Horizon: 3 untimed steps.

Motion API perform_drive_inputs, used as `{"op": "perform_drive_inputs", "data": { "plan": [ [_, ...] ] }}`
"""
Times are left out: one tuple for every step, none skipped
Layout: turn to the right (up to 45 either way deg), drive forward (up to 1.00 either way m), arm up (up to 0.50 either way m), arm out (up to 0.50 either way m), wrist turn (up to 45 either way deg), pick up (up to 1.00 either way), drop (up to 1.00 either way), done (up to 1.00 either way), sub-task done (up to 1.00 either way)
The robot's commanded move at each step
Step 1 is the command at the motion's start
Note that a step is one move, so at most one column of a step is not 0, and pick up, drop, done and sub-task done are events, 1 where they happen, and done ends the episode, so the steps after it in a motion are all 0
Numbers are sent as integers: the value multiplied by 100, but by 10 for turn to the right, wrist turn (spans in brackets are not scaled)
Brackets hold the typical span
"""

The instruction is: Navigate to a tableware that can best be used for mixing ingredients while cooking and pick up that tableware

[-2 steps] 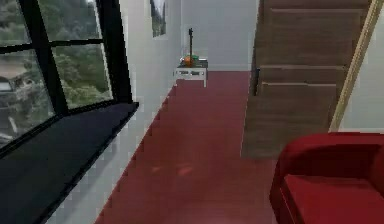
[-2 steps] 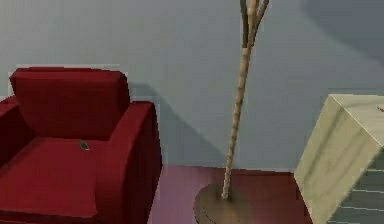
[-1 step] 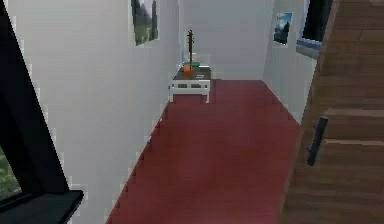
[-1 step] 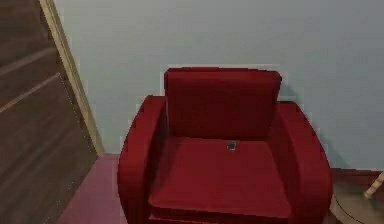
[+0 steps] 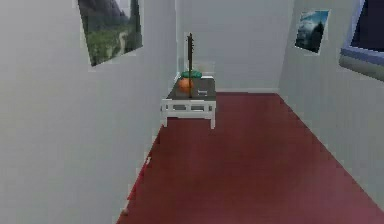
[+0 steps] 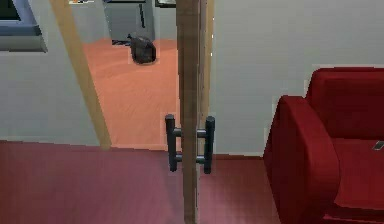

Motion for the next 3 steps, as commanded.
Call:
{"op": "perform_drive_inputs", "data": {
  "plan": [
    [90,0,0,0,0,0,0,0,0],
    [0,15,0,0,0,0,0,0,0],
    [450,0,0,0,0,0,0,0,0]
  ]
}}
